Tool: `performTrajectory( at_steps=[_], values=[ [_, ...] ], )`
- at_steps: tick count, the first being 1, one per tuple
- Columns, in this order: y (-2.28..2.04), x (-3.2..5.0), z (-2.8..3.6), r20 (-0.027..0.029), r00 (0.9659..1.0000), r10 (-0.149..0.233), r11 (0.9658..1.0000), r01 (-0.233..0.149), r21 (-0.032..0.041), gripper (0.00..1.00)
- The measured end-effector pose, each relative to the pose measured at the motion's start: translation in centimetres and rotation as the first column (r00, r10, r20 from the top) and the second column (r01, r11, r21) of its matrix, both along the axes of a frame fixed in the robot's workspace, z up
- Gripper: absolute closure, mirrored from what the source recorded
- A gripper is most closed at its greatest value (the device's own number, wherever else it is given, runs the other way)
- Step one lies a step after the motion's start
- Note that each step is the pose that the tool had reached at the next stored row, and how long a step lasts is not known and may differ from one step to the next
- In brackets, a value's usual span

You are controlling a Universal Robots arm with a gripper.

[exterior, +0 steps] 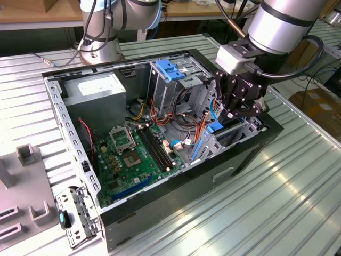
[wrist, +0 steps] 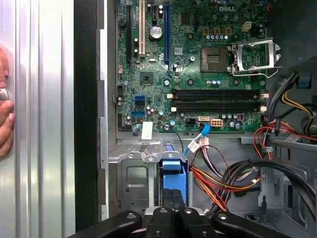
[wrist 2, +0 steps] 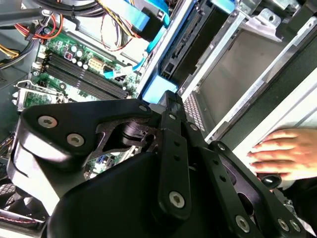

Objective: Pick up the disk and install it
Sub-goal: 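Insert the first disk wire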

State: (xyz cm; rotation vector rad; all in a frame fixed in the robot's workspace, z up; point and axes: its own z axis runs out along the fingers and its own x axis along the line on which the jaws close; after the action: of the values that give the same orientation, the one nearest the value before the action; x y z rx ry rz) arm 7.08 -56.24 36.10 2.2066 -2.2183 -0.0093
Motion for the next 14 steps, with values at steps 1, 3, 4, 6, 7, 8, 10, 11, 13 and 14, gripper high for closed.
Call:
performTrajectory(
  at_steps=[1,3,4,6,7,8,10,11,13,14],
  values=[
    [0.0,0.14,0.01,0.0,1.0,0.0,1.0,0.0,-0.0002,0.89],
    [0.0,0.62,0.0,-0.0001,1.0,0.0,1.0,0.0,-0.0002,0.89],
    [0.0,0.87,0.0,-0.0001,1.0,0.0,1.0,0.0,-0.0003,0.89],
    [0.0,2.32,-0.01,-0.0001,1.0,0.0,1.0,0.0,-0.0007,0.89],
    [0.0,2.74,-0.02,-0.0001,1.0,0.0,1.0,0.0,-0.0007,0.89],
    [0.0,3.05,-0.02,0.0,1.0,0.0,1.0,0.0,-0.0008,0.89],
    [0.01,3.79,-0.02,-0.0001,1.0,0.0,1.0,0.0,-0.0009,0.89],
    [0.01,3.81,-0.02,-0.0001,1.0,0.0,1.0,0.0,-0.0008,0.89],
    [0.01,3.83,-0.02,-0.0001,1.0,0.0,1.0,0.0,-0.0008,0.89],
    [0.01,3.84,-0.02,-0.0001,1.0,0.0,1.0,0.0,-0.0008,0.89]
  ],
)
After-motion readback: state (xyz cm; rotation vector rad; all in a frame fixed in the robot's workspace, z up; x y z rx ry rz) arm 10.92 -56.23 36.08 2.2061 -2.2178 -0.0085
